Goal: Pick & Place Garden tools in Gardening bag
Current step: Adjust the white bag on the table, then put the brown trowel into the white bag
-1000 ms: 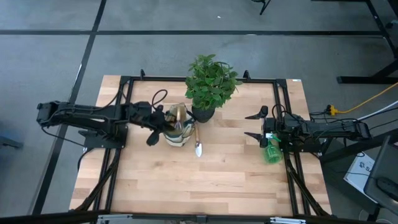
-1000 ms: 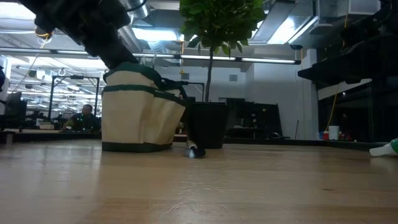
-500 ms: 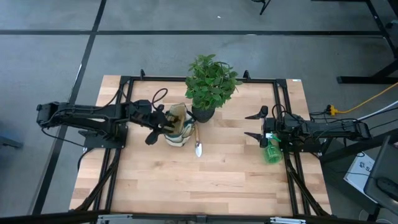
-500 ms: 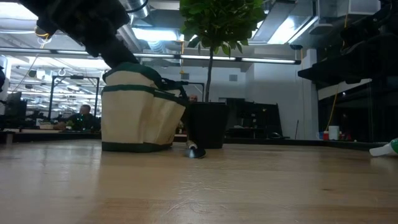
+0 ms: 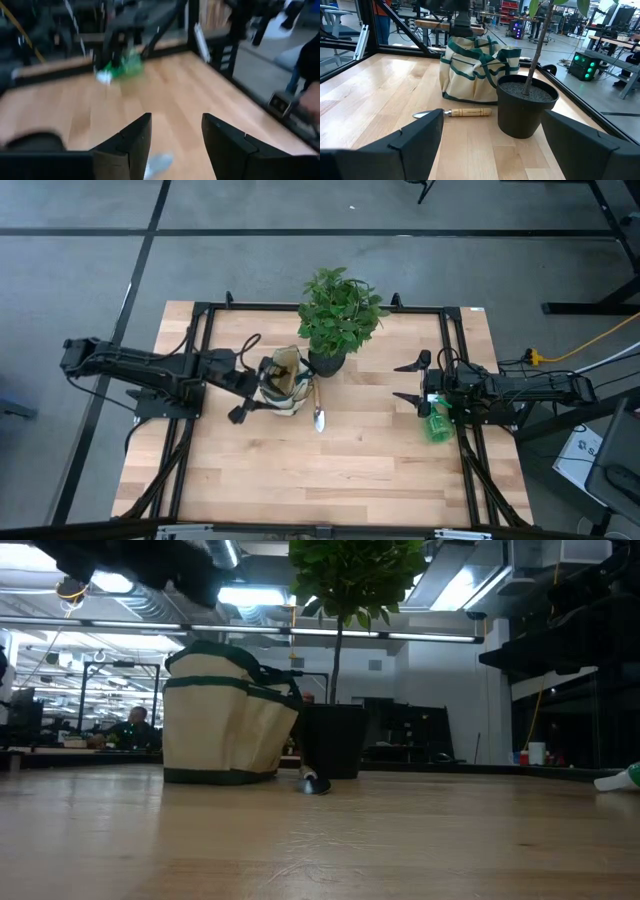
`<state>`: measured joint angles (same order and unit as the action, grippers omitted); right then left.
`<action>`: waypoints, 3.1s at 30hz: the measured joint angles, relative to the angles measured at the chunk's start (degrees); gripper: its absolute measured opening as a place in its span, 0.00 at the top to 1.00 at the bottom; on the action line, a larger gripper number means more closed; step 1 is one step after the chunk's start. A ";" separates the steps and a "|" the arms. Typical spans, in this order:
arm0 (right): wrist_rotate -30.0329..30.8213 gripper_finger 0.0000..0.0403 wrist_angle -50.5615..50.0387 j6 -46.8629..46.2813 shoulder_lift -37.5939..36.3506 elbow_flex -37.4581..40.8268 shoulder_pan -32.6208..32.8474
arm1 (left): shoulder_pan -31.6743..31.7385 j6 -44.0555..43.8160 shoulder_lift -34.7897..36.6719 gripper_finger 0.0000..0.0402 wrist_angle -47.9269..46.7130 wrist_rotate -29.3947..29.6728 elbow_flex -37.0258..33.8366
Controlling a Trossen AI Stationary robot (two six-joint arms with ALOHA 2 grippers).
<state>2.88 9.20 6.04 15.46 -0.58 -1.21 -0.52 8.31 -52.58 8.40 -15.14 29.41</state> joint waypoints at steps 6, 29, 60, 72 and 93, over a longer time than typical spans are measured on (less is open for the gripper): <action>0.01 0.15 0.00 -0.01 0.00 0.00 0.00 | -3.39 1.93 -0.28 0.59 8.07 1.79 0.00; 0.00 0.15 0.01 -0.01 -0.01 0.00 0.01 | -20.45 -0.21 -22.52 0.64 9.80 26.66 -0.02; -0.01 0.15 0.00 -0.01 -0.01 0.00 0.02 | -5.48 -8.42 -14.24 0.64 -8.29 29.78 -0.02; 0.00 0.15 0.01 -0.01 0.00 0.00 0.00 | -9.62 8.01 -12.50 0.64 9.07 19.79 -0.02; 0.06 0.15 0.01 0.00 -0.02 0.00 0.00 | -12.18 13.81 -38.88 0.64 -10.62 30.91 25.90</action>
<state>2.94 9.21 6.04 15.44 -0.58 -1.21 -12.70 22.12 -91.46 -2.22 15.77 55.31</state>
